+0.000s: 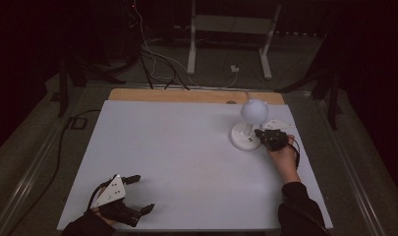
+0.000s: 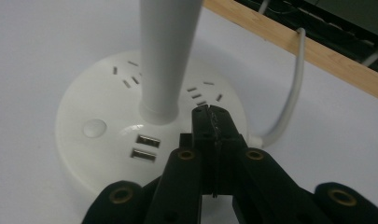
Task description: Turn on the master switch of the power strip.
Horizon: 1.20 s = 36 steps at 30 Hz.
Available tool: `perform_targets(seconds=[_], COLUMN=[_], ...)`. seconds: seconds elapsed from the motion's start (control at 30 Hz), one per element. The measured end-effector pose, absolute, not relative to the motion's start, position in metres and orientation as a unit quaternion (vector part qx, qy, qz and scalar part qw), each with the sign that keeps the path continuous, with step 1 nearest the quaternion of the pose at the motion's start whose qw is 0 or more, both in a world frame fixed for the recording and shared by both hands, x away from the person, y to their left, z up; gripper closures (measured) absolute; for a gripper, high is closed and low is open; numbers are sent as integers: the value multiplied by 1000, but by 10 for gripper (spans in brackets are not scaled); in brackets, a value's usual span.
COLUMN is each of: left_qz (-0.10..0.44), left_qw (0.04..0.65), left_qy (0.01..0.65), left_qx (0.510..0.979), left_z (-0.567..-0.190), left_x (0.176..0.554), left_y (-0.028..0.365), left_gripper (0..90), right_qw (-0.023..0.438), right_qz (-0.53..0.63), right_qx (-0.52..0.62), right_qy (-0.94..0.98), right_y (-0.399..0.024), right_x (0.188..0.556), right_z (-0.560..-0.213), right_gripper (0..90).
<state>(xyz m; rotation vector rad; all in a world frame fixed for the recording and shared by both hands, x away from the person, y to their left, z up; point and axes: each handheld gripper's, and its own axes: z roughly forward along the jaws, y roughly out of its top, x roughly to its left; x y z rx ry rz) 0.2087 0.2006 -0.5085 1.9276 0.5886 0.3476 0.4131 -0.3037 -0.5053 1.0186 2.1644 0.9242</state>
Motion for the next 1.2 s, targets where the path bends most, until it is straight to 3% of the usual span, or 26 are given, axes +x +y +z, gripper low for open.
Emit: perform_targets(seconds=[0.7, 0.8, 0.9, 1.2], left_qz=[149, 148, 148, 146], left_qw=[522, 522, 522, 521], left_qy=[246, 246, 246, 247], left_qx=[803, 803, 803, 804], left_z=[-508, -508, -508, -508], left_x=[208, 208, 209, 209], left_y=[201, 201, 201, 200], left_gripper=[2, 2, 2, 2], right_qw=[225, 211, 200, 180], right_qz=[393, 404, 407, 409], right_qx=[386, 387, 391, 411], right_qy=[804, 802, 801, 795], right_y=[-321, -322, -322, -318], right_x=[406, 406, 407, 405], right_z=[-490, -490, -491, -492], right_gripper=[874, 797, 665, 140])
